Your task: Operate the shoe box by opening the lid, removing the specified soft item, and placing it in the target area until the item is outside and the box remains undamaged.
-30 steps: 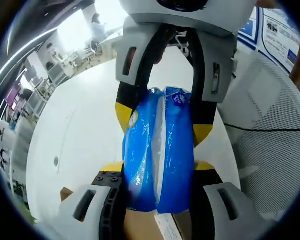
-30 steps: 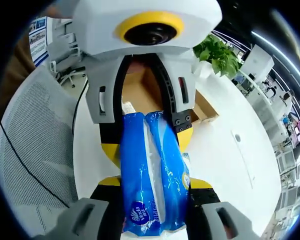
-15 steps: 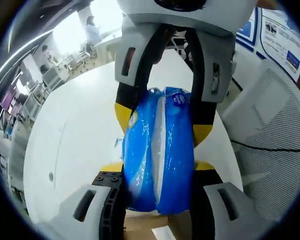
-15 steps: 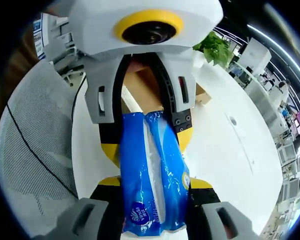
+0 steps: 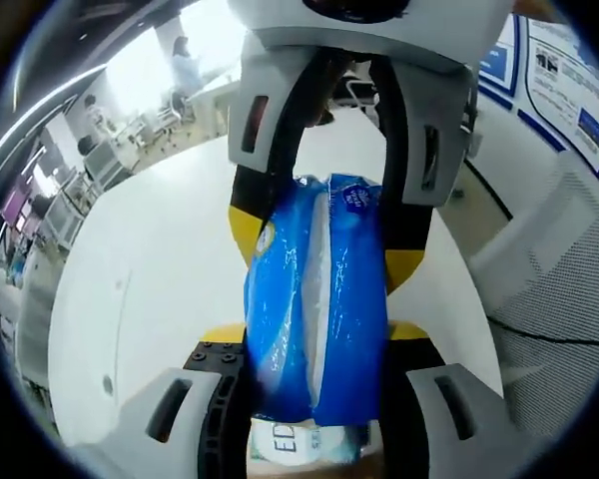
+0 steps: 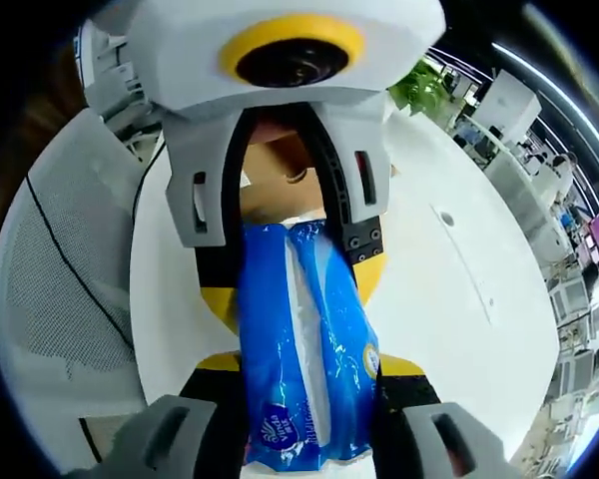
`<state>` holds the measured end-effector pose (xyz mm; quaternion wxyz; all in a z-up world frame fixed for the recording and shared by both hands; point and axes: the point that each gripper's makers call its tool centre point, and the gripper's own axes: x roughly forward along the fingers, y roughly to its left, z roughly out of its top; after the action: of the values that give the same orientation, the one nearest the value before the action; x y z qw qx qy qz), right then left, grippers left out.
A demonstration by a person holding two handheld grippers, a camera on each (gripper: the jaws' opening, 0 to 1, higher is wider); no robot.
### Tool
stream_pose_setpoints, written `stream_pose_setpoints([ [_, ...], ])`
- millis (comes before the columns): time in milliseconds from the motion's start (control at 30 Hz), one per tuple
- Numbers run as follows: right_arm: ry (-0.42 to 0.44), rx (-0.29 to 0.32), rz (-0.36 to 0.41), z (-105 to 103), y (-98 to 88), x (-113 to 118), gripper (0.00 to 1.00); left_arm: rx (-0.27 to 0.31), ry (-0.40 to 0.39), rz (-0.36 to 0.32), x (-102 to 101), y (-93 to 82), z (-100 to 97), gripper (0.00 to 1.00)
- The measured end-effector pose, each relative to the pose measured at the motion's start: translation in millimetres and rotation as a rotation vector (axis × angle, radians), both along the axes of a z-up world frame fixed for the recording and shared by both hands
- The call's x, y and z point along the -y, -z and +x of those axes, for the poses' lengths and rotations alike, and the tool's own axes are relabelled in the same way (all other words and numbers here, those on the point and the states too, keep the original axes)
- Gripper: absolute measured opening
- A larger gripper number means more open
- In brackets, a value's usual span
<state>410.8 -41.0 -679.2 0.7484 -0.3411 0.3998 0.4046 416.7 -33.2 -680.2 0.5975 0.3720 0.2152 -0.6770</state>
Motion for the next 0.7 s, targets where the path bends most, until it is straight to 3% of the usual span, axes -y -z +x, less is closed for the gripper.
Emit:
stream_pose_setpoints([
  [333,0.000,-0.022,-0.040,6.9,9.2,34.2,0.45,-0.003,-0.015,-0.006,36.6,9.8,7.5,0.47],
  [700,0.011,-0.043,-0.047,9.4,25.9,58.0,0.45,-0.021,-0.019,-0.002,59.2,26.7,11.9,0.48],
])
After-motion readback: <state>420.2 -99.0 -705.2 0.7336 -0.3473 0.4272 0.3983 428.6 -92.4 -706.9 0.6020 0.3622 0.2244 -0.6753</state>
